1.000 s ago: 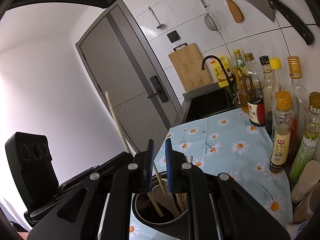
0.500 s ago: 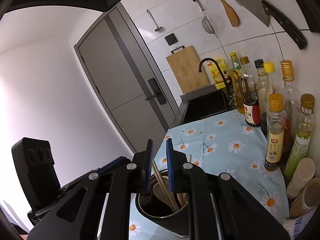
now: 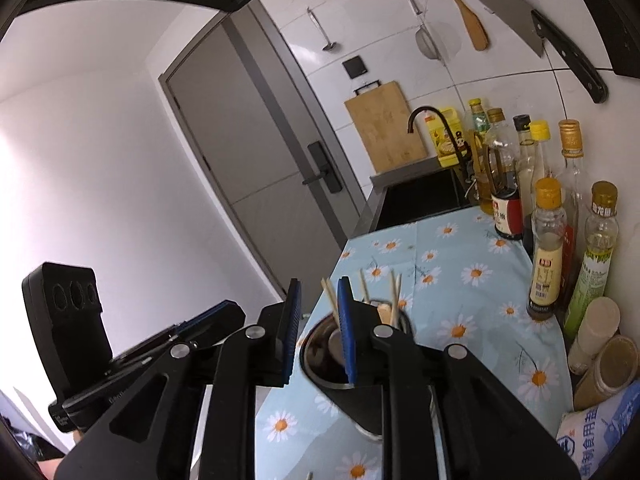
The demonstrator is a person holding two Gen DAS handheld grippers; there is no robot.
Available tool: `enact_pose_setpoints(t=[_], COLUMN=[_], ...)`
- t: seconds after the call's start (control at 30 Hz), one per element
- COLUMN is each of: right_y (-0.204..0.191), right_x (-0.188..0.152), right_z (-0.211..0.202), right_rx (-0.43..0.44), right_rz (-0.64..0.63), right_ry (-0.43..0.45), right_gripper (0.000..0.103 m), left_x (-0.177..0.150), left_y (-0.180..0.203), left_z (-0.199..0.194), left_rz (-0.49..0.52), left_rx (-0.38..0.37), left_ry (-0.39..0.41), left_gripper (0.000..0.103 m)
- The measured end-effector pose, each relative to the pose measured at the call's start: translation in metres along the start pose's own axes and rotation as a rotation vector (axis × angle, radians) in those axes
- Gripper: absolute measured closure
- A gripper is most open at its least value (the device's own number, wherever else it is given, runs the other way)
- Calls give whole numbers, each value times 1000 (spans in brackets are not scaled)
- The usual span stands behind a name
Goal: Organize utensils
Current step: 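Move both open tools down toward the last two chopsticks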
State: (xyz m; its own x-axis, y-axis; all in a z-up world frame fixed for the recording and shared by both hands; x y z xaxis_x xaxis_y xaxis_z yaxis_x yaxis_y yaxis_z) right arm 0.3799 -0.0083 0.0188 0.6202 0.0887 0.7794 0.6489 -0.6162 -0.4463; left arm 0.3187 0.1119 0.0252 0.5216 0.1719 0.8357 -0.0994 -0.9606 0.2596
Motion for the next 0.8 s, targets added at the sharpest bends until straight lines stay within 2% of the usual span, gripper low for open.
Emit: enact_pose_setpoints(t=[0.13,0.33,0.47,0.53,0.67,0.8], right_y=[-8,-17,-20,-20,-26,-35], right_x=[-20,-54,-81,-95,-127,-159], right_z=[-2,-1,3,6,15,26], right_rx=[-7,-13,-28,-50,-60,-53], right_rz=[-22,-25,-8,8,9,4], right_ry=[-59,-192,-316,-376,-508,-643], right_gripper=[83,83,81,69,69,69], left_x=[-14,-36,-56,-66,-94,-120], left_y=[-3,-6,-9,-11,-17,-22], left_z=[-13,-31,-40,-43,-45,-48], left_rz=[-20,-34,-49,-57,-131,-163], left_rx=[12,43,51,58,37,54], left_ry=[-22,-47,-87,-105,-184,-229], left_gripper=[84,84,84,84,84,84])
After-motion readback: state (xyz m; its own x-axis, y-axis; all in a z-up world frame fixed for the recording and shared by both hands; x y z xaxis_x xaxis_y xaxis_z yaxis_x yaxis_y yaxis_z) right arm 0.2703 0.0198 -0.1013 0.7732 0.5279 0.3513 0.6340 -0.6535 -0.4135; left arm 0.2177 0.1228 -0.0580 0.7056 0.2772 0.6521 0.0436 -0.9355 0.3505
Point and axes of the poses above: each gripper's, at about its wrist camera, not at the fingertips, and z roughly the way its jaws point, y to its right, x to its top, the point moved 8 cm from there along z, roughly the way its jaws point, and after that the axes turned 7 degrees about -y, right-handed, at the moved point
